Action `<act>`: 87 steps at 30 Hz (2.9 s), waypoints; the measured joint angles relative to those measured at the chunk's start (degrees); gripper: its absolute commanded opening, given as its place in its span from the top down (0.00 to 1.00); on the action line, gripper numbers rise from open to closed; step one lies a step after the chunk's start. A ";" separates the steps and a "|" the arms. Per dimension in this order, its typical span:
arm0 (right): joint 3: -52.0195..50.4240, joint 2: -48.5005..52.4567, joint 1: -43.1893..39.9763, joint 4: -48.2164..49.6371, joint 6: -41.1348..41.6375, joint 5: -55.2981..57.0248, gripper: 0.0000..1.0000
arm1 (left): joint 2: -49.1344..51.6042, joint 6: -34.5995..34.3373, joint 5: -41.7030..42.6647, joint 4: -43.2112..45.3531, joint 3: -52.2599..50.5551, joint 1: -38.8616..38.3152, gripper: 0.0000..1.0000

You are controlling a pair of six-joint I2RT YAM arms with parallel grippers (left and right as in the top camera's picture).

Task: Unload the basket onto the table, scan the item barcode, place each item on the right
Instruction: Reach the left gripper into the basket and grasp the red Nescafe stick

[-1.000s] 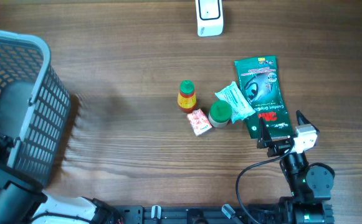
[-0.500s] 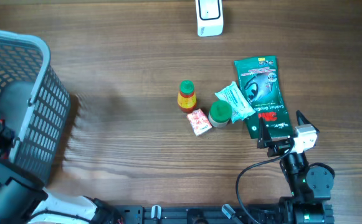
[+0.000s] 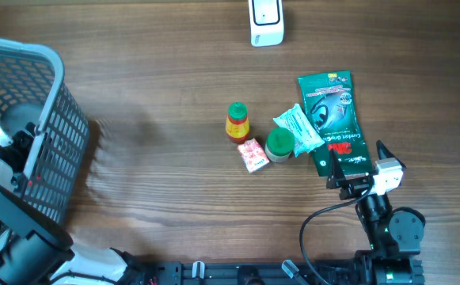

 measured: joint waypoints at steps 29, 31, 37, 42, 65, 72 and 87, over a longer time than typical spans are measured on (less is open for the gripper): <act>0.00 0.00 0.00 0.00 0.00 0.00 0.00 | 2.51 -0.76 -13.57 -0.24 0.17 0.09 0.00; 0.00 0.00 0.00 0.00 0.00 0.00 0.00 | 3.08 -2.84 -13.62 -0.02 0.76 0.50 0.00; 0.00 0.00 0.00 0.00 0.00 0.00 0.00 | 4.44 -13.55 -13.62 -0.11 2.73 3.76 0.00; 0.00 0.00 0.00 0.00 0.02 0.00 0.00 | 4.44 -16.96 -13.14 -1.77 3.19 4.63 0.00; 0.00 0.00 0.00 0.00 0.00 0.00 0.00 | 4.37 -19.69 -23.85 -5.42 2.12 -1.57 0.56; 0.00 0.00 0.00 0.00 0.00 0.00 0.00 | 4.13 -21.53 -24.68 -5.42 1.70 -1.27 0.96; 0.00 0.00 0.00 0.00 0.00 0.00 0.00 | -1.60 -21.81 -19.87 -27.96 19.21 -1.31 0.96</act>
